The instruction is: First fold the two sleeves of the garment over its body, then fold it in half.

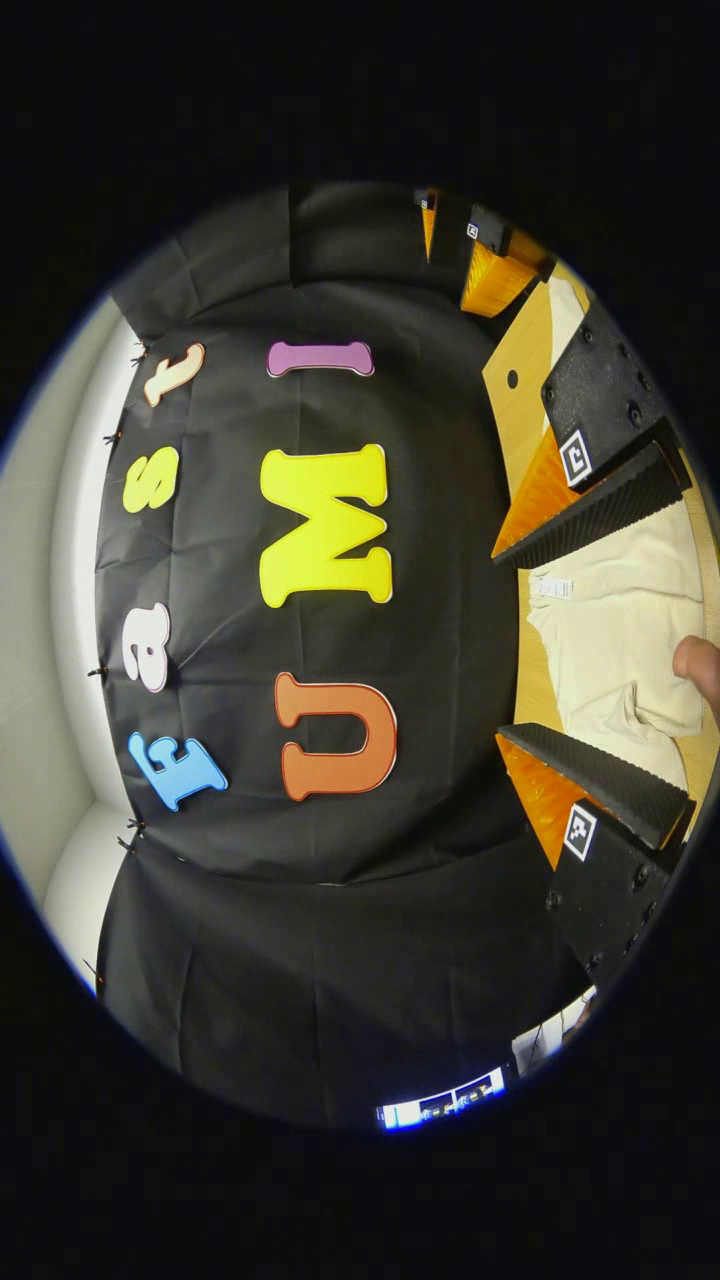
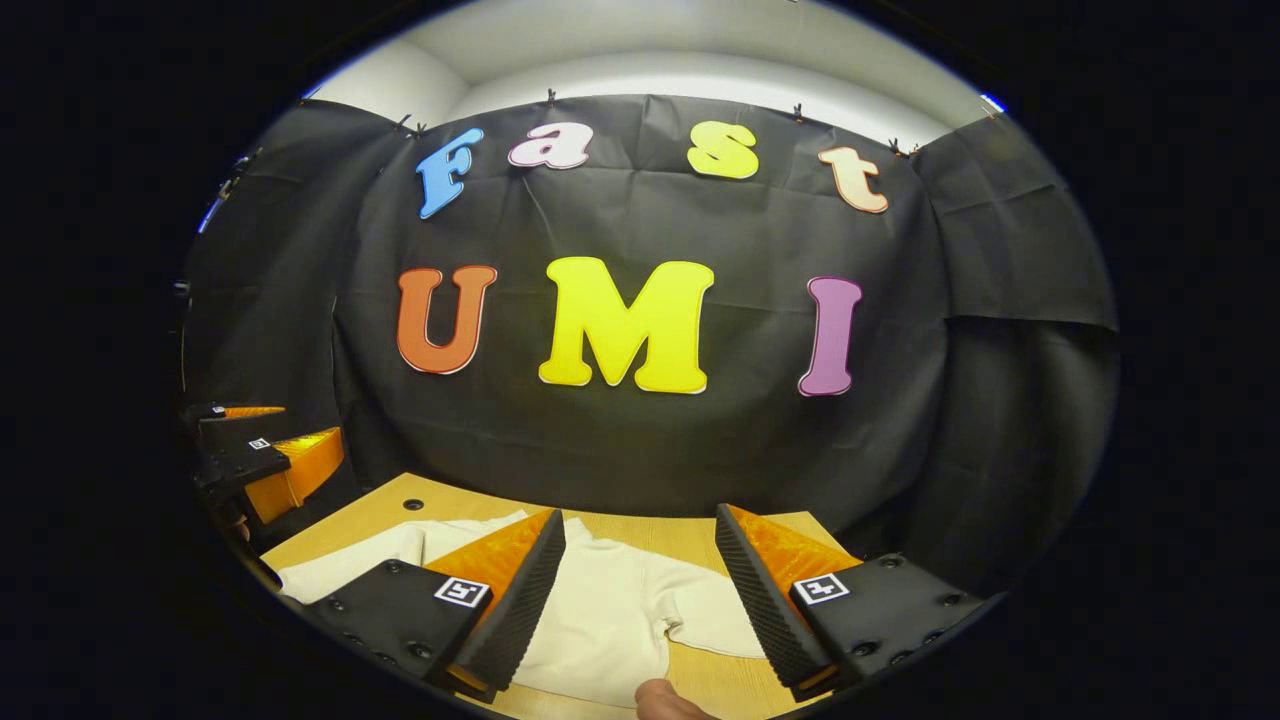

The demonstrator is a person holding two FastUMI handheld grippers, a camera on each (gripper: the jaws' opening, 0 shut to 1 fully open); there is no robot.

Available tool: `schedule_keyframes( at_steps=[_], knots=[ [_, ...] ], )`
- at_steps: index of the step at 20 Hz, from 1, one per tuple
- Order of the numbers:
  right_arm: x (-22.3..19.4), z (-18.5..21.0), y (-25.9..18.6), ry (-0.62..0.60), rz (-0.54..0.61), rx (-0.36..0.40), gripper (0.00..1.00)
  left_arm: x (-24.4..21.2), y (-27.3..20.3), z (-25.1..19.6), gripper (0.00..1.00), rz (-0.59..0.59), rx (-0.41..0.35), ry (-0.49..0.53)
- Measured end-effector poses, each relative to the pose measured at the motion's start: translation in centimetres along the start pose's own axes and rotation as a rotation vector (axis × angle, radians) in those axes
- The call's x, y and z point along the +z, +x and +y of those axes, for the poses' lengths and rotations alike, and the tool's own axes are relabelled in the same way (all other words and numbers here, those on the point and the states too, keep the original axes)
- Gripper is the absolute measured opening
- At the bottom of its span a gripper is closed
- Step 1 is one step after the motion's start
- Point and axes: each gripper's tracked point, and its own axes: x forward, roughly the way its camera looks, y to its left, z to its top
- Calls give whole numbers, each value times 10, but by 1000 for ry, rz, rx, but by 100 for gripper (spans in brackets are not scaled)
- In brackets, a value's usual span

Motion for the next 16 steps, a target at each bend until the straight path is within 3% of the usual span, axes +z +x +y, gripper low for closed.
schedule_keyframes(
  at_steps=[10, 13, 16],
  knots=[
    [-10, -10, 16, 37, 23, 5, 94, -2, 4, -5, 99, -3, 14, -12],
    [-22, -43, 30, 56, 49, -52, 94, -6, 5, -9, 99, 5, 26, -13],
    [-42, -99, 46, 65, 73, -166, 94, -9, 6, -14, 99, 12, 44, -16]
  ],
)
